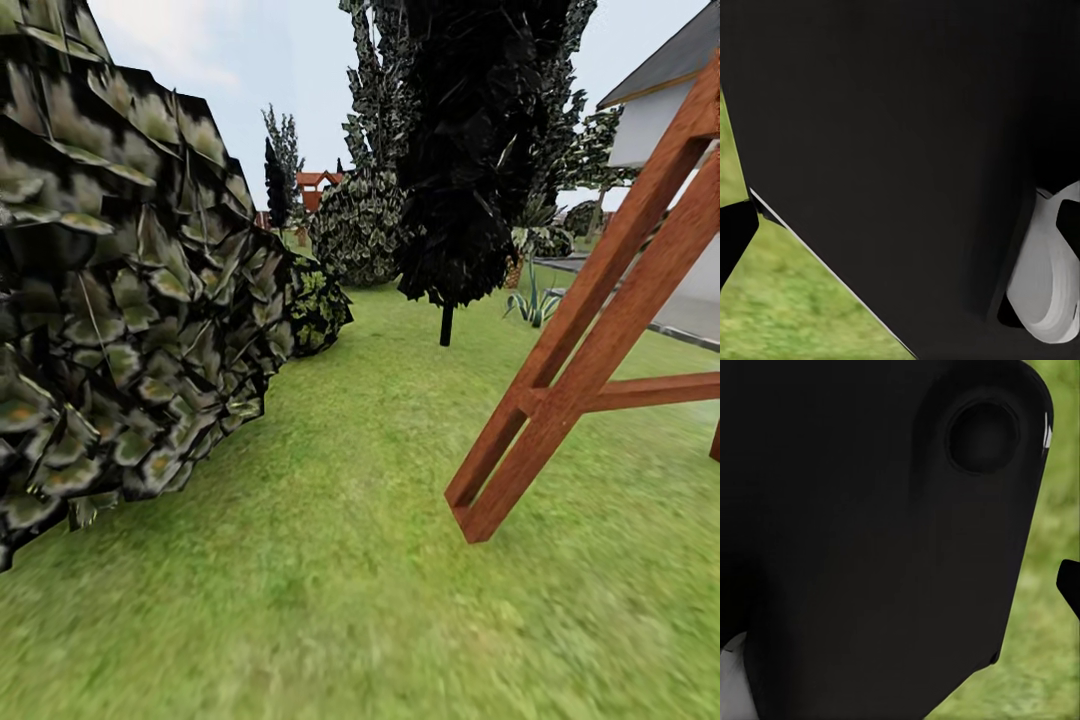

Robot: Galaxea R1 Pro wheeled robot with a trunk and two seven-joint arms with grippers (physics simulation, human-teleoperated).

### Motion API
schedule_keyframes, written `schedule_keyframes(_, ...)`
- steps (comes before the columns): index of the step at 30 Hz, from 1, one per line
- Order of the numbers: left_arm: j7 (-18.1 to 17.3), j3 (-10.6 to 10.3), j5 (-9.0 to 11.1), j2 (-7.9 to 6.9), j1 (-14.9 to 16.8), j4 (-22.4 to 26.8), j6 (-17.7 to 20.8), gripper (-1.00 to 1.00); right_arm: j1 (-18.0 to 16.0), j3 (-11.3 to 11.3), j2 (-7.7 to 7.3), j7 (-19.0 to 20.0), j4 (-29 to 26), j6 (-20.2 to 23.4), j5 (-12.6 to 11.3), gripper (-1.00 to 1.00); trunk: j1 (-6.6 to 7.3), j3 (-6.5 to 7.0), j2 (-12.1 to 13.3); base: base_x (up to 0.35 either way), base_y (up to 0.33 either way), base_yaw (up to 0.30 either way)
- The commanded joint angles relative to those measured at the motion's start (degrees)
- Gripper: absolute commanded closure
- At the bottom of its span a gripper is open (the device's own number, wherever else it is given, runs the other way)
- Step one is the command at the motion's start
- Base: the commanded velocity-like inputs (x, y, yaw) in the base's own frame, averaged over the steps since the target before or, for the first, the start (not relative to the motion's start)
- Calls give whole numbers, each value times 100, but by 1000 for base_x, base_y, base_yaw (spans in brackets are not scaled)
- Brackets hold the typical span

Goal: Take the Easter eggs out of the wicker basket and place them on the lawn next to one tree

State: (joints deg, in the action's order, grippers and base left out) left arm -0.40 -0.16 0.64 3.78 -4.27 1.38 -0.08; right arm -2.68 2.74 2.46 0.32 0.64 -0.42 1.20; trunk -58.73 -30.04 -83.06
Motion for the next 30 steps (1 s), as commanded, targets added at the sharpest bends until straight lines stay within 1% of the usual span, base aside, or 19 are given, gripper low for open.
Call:
schedule_keyframes(1,-4,-2,7,0,-4,12,-1,-100,-5,25,0,3,7,-4,12,-100,0,5,-2,0,0,0)
schedule_keyframes(15,-4,-2,7,0,-4,12,-1,-100,-5,25,0,3,7,-2,12,-100,0,135,-2,0,0,0)
schedule_keyframes(19,-4,7,2,9,-4,5,0,-100,-5,25,0,-5,2,-2,12,-100,0,143,-2,28,0,0)
schedule_keyframes(30,-4,33,25,0,-4,12,25,-100,-5,25,0,-5,2,-2,12,-100,0,144,-2,306,0,0)
